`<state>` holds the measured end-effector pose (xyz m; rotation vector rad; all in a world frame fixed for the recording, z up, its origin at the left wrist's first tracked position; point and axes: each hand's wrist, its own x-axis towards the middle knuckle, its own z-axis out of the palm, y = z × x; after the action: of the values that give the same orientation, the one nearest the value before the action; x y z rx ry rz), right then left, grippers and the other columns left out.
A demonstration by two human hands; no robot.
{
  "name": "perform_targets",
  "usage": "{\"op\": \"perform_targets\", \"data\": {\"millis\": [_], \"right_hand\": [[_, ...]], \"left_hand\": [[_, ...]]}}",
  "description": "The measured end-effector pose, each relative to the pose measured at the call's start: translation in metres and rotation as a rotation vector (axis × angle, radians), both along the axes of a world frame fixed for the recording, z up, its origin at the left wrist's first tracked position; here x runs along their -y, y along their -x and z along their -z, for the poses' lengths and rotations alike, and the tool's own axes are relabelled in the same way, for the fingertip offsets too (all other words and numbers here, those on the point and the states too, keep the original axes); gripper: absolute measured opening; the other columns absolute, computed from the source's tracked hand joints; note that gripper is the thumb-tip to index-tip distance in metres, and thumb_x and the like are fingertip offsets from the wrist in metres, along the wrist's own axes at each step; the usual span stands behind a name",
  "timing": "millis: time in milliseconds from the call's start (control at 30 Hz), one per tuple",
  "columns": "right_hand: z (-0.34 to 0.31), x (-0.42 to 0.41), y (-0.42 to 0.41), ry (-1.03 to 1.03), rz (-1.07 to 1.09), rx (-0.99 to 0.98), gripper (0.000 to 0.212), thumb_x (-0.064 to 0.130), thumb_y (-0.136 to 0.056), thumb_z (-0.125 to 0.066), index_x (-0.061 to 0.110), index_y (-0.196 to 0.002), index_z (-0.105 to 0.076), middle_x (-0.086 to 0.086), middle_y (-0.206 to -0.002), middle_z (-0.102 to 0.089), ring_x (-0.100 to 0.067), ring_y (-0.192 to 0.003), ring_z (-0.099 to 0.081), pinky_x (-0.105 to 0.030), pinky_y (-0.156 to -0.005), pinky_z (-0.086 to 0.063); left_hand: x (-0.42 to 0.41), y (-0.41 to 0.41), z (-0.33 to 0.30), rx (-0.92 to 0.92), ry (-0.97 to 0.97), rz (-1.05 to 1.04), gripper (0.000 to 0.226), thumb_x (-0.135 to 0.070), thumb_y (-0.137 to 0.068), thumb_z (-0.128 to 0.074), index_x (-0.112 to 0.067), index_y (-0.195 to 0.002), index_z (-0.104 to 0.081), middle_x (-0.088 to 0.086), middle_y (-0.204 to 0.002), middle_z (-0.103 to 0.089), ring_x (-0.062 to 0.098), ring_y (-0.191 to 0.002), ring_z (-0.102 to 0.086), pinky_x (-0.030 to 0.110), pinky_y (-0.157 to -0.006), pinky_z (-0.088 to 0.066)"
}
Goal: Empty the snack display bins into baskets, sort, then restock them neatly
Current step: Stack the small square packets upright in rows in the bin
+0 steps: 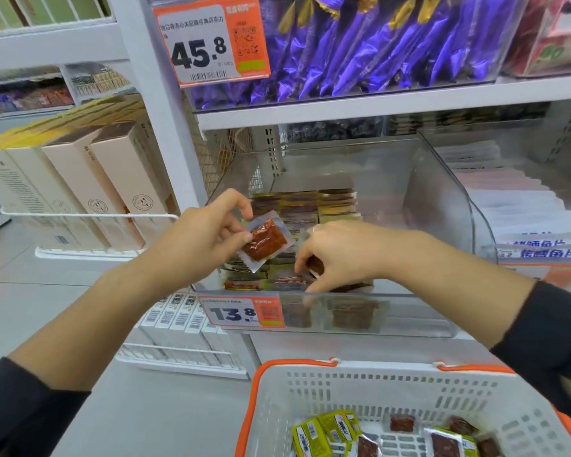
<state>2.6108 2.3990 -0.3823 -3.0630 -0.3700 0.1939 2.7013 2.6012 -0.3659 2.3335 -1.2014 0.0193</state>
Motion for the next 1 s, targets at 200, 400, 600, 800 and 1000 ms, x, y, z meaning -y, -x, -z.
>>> {"op": "perform_targets", "data": {"millis": [200,400,600,800,1000], "right_hand": [[0.012,0.002,-0.007,0.128,0.021,0.047,0.063,0.072,-0.071,-0.063,0.029,-0.116,-0.053,0.006,-0.091,-0.043,-0.014,-0.081,-0.045,-0.029,-0.06,-0.033],[0.023,0.007,-0.004,-0.067,0.107,0.098,0.043,0.054,-0.079,-0.067,0.031,-0.113,-0.058,0.018,-0.078,-0.045,-0.008,-0.08,-0.038,-0.028,-0.062,-0.037],[0.024,0.012,-0.005,-0.167,0.114,0.061,0.037,0.043,-0.078,-0.072,0.031,-0.112,-0.062,0.014,-0.095,-0.058,-0.009,-0.088,-0.048,-0.028,-0.074,-0.045],[0.01,0.025,0.006,-0.524,0.211,0.035,0.032,0.022,-0.087,-0.069,0.034,-0.116,-0.065,0.01,-0.119,-0.06,-0.009,-0.107,-0.055,-0.022,-0.088,-0.042],[0.001,0.036,0.028,-0.548,0.269,0.19,0.032,0.027,-0.085,-0.071,0.035,-0.115,-0.066,0.019,-0.111,-0.057,0.003,-0.095,-0.047,-0.003,-0.072,-0.034]], "left_hand": [[0.0,-0.005,0.006,-0.06,0.073,-0.003,0.02,-0.022,-0.088,-0.067,-0.032,-0.102,-0.056,-0.012,-0.077,-0.071,0.003,-0.077,-0.064,0.021,-0.07,-0.051],[0.002,-0.003,0.002,-0.264,0.164,-0.032,0.011,-0.012,-0.078,-0.075,-0.022,-0.08,-0.073,-0.007,-0.068,-0.073,-0.003,-0.063,-0.066,0.008,-0.065,-0.048],[0.016,0.008,0.002,-0.369,-0.267,0.089,0.007,-0.014,-0.078,-0.078,-0.021,-0.081,-0.076,-0.011,-0.071,-0.074,-0.002,-0.069,-0.068,0.009,-0.067,-0.05],[0.041,0.003,-0.008,-0.282,-0.474,0.183,0.011,-0.019,-0.078,-0.079,-0.028,-0.074,-0.076,-0.014,-0.069,-0.072,-0.001,-0.061,-0.063,0.011,-0.059,-0.046],[0.063,0.007,0.0,-0.117,-0.713,0.258,0.013,-0.016,-0.084,-0.072,-0.025,-0.088,-0.079,-0.028,-0.063,-0.063,-0.014,-0.064,-0.058,0.003,-0.059,-0.04]]}}
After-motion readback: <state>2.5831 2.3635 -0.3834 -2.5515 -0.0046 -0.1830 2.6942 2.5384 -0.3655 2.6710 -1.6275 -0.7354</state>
